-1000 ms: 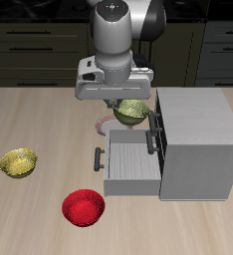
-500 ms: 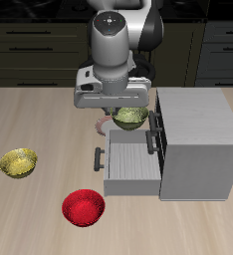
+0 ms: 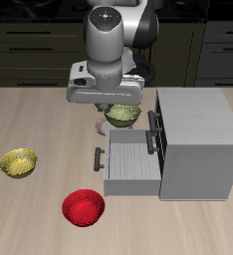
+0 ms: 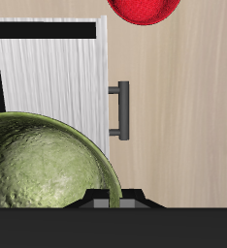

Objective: Place the green bowl in the bottom drawer of the white cabinet and close the drawer

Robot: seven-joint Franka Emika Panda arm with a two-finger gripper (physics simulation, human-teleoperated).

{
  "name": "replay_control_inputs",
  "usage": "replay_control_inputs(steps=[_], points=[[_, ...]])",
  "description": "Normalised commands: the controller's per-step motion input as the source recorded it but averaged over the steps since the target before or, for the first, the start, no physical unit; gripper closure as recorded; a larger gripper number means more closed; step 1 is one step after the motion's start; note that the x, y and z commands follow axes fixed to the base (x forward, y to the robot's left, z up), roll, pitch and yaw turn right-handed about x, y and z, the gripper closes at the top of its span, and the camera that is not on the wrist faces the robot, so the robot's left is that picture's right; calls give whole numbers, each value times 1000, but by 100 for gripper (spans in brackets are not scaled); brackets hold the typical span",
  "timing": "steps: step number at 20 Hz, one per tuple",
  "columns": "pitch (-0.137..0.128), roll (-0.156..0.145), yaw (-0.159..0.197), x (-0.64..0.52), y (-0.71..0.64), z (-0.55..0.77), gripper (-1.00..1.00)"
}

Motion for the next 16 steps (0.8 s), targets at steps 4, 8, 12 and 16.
replay_control_inputs(steps=[4, 8, 12, 16], points=[[17, -26, 54, 6, -81, -78, 100], [6, 31, 15, 31, 82, -148, 100], [47, 4, 12, 54, 54, -329, 100], [34, 9, 13, 76, 59, -280, 100]])
